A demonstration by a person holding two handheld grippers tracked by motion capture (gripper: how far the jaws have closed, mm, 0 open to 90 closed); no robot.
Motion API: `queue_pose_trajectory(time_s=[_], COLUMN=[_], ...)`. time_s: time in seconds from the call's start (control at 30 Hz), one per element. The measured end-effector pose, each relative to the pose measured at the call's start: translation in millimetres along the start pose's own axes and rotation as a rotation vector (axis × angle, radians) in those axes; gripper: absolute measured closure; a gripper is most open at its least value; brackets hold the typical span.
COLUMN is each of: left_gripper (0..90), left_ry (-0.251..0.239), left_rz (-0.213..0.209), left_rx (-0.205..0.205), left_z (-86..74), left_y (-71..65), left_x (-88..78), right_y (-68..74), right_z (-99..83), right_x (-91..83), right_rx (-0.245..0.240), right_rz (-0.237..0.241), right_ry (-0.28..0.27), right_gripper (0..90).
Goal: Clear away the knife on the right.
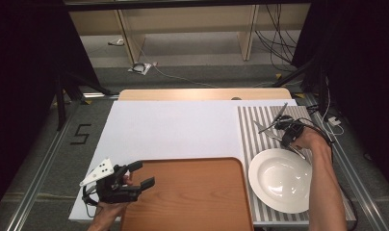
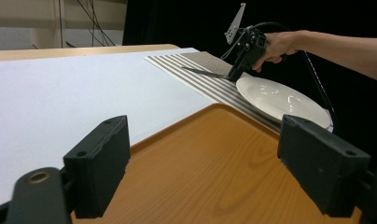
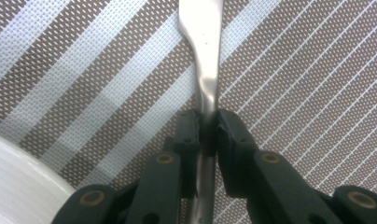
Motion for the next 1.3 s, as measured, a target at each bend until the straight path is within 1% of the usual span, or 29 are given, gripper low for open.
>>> queue_pose_trajectory(time_s=[0.03,0.07,0.2,0.27,0.33,0.43,0.53,0.6,0.7,0.77,0.87,1.03,1.13,1.17,1.23,1.3], left_gripper=[17.0,17.0,17.0,17.1,17.1,17.1,17.1,17.1,17.1,17.1,17.1,17.1,17.0,17.1,17.1,17.1], left_ry=[0.0,0.0,-0.002,-0.001,-0.002,0.0,0.0,0.001,0.001,0.001,0.002,0.002,0.001,0.001,0.001,0.001], left_rz=[0.001,0.001,0.001,0.002,0.002,0.002,0.002,0.003,0.004,0.004,0.006,0.007,0.007,0.007,0.008,0.008], left_rx=[0.0,0.0,-0.003,-0.002,-0.001,-0.002,-0.003,-0.004,-0.004,-0.005,-0.005,-0.003,-0.006,-0.004,-0.003,-0.002], left_z=[0.0,0.0,0.3,0.3,0.5,0.2,0.2,0.0,-0.1,-0.2,-0.2,-0.1,-0.2,-0.1,-0.2,-0.1], left_y=[0.0,0.0,0.7,1.3,1.4,1.6,1.7,1.4,1.3,1.6,2.4,2.6,2.7,2.8,2.4,2.5], left_x=[0.0,-0.1,-0.2,-0.2,0.0,0.2,0.5,0.5,0.6,0.7,0.8,1.1,1.1,1.2,0.6,0.5], right_y=[0.2,0.8,2.9,3.2,2.2,2.0,3.0,4.9,6.6,8.2,12.0,20.9,30.6,35.9,38.1,46.0], right_z=[0.2,0.5,0.9,0.7,1.3,3.1,4.3,4.1,3.6,4.0,6.1,10.6,13.3,14.5,14.5,14.8], right_x=[0.1,0.1,-0.6,-0.8,-2.8,-10.9,-22.4,-28.2,-35.1,-40.2,-52.7,-73.6,-87.4,-93.9,-96.5,-103.4], right_rx=[-0.007,-0.003,-0.036,-0.05,-0.058,-0.069,-0.067,-0.082,-0.103,-0.105,-0.106,-0.094,-0.055,-0.039,-0.034,-0.009], right_rz=[-0.002,-0.003,-0.027,-0.04,-0.078,-0.106,-0.129,-0.134,-0.165,-0.171,-0.195,-0.217,-0.21,-0.212,-0.211,-0.191], right_ry=[-0.002,-0.001,0.006,-0.003,-0.015,-0.057,-0.111,-0.131,-0.151,-0.176,-0.226,-0.317,-0.386,-0.417,-0.427,-0.47], right_gripper=[79.5,79.7,80.0,80.0,80.0,80.5,80.5,80.6,80.6,80.6,80.6,80.6,80.6,80.6,80.6,80.6])
Point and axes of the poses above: each handheld gripper's, and its own axes: x roughly forward along the jaws, z roughly out of its top, y roughly to its left, the point moved 6 cm from there along x, roughly forward along the jaws, and after that the axes turned 3 degrees about -x, right-handed, at the moved point
